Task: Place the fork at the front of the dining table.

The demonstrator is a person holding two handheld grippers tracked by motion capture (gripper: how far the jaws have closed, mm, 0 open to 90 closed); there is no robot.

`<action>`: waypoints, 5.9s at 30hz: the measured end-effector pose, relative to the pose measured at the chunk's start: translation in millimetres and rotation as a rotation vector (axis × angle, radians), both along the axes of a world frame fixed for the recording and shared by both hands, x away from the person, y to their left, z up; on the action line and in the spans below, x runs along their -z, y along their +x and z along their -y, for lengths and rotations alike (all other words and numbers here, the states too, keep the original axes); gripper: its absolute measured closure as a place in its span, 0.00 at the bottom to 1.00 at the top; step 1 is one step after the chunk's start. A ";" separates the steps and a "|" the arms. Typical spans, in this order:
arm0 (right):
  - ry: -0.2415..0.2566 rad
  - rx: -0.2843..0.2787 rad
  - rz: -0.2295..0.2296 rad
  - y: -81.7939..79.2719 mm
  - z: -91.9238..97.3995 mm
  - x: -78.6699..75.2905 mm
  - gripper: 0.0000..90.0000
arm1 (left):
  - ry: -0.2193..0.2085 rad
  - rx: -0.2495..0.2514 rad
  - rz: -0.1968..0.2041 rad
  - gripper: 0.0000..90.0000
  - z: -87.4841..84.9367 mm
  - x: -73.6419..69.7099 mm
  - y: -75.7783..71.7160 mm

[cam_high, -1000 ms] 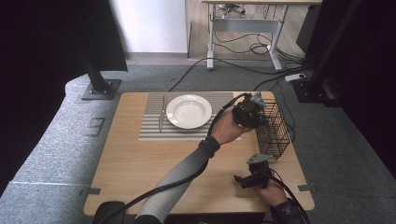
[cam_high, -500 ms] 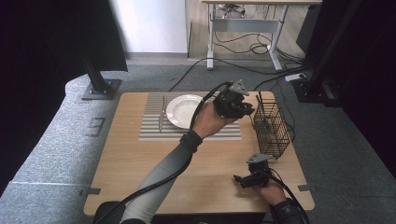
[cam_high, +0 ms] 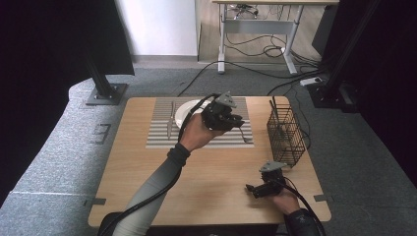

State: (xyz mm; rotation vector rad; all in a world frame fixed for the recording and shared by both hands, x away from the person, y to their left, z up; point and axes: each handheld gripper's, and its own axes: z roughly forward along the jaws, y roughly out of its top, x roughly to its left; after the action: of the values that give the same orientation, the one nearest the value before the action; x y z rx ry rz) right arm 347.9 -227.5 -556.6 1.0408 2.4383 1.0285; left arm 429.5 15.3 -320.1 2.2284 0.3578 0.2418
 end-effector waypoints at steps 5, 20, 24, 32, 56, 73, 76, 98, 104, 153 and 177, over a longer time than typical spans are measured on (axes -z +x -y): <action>-0.004 0.005 -0.006 1.4 0.1 -1.8 0.03 | 0.008 0.006 -0.023 0.86 -12.7 12.4 -1.9; 0.062 -0.051 0.021 17.5 -7.3 -43.2 0.07 | 0.018 0.034 -0.079 0.86 -39.3 48.5 -8.9; 0.082 -0.091 0.046 24.7 -14.7 -58.3 0.09 | 0.016 0.044 -0.089 0.86 -45.2 54.5 -9.6; 0.118 -0.203 0.056 37.3 -37.6 -78.2 0.27 | 0.018 0.080 -0.095 0.86 -49.5 60.6 -12.4; 0.179 -0.496 0.063 42.7 -69.9 -87.2 0.90 | 0.050 0.222 -0.098 0.86 -48.5 60.7 -22.6; 0.114 -0.448 0.094 37.6 -71.5 -81.8 0.94 | -0.021 0.066 0.049 0.42 -64.3 61.6 -27.0; 0.110 -0.431 0.093 38.1 -70.9 -81.2 0.94 | -0.037 0.008 0.054 0.29 -71.6 62.3 -28.9; 0.091 -0.270 0.082 48.0 -58.0 -87.2 0.94 | -0.064 -0.234 0.020 0.00 -119.0 140.3 -57.7; 0.093 -0.223 0.080 53.5 -55.0 -89.9 0.94 | -0.039 -0.282 0.008 0.00 -129.2 169.8 -65.9; -0.079 0.136 0.050 190.6 -72.6 -96.0 0.95 | 0.130 -0.373 -0.110 0.00 -133.3 229.0 -72.1; -0.141 0.275 -0.060 245.0 -58.8 -38.4 0.95 | 0.126 -0.356 -0.131 0.00 -131.8 229.3 -71.5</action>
State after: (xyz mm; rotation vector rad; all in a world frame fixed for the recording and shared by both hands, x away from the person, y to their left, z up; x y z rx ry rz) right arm 592.9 -168.7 -518.2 1.3279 2.2902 0.7350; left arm 358.0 147.0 -549.4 2.2987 0.8335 0.3150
